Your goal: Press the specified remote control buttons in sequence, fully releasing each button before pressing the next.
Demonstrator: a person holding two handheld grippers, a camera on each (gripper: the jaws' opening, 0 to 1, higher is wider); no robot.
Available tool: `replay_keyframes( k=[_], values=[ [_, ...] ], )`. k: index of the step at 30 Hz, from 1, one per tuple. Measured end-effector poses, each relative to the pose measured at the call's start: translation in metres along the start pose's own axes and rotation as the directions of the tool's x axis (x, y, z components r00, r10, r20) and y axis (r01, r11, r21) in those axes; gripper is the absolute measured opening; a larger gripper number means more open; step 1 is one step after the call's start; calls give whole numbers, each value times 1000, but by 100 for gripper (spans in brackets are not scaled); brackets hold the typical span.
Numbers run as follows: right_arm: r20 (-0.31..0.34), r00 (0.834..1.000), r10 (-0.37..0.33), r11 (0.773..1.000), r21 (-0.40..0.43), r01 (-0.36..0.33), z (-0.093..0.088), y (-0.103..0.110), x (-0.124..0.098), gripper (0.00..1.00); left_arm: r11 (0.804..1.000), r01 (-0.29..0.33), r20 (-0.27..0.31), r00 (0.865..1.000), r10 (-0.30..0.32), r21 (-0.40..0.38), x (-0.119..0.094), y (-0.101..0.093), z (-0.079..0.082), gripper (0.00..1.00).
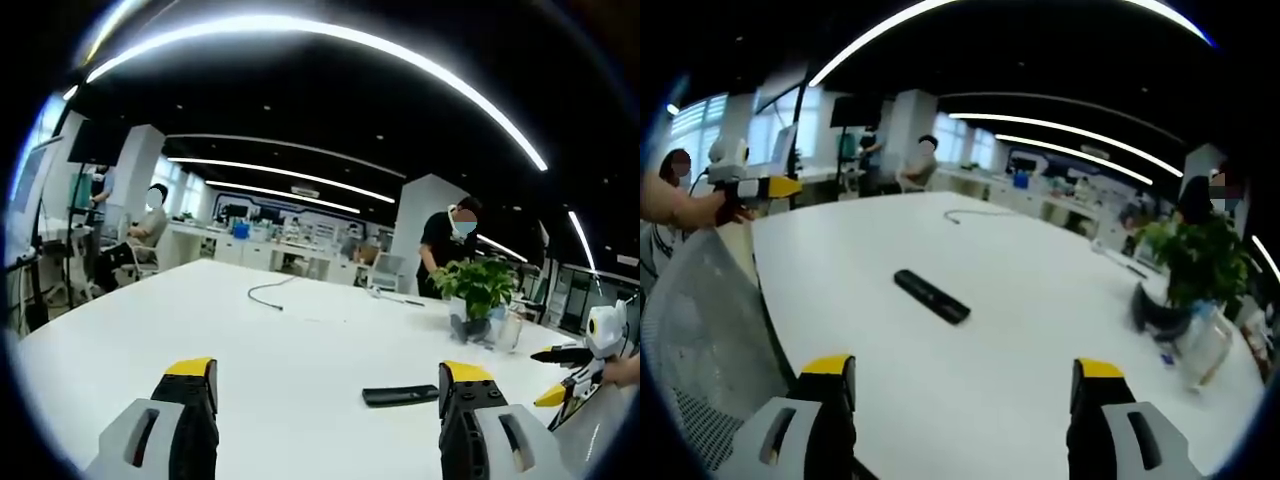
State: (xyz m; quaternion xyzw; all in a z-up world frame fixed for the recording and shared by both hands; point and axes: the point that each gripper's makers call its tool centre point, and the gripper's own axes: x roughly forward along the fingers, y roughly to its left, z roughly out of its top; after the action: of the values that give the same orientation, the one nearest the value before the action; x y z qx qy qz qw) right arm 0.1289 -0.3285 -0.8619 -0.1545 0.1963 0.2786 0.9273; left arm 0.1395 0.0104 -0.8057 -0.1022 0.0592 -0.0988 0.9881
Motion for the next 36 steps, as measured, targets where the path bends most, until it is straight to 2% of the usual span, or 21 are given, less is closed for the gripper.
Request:
replay_keyframes(
  k=[19, 29, 33, 36],
  values=[
    [-3, 1000, 17, 1000, -8, -17, -1, 3, 2, 86, 1000, -12, 1, 1000, 12, -3, -1, 2, 0, 94],
    [-30, 999, 26, 1000, 9, -26, -5, 4, 4, 87, 1000, -4, -24, 1000, 4, -3, 1, 1, -4, 94],
    [-17, 1000, 20, 1000, 9, -20, -3, 4, 3, 87, 1000, 6, -6, 1000, -6, -18, 0, 0, -1, 94],
    [-27, 999, 23, 1000, 9, -23, -5, 5, 3, 88, 1000, -13, -7, 1000, 13, -26, -1, 3, -2, 94]
  ],
)
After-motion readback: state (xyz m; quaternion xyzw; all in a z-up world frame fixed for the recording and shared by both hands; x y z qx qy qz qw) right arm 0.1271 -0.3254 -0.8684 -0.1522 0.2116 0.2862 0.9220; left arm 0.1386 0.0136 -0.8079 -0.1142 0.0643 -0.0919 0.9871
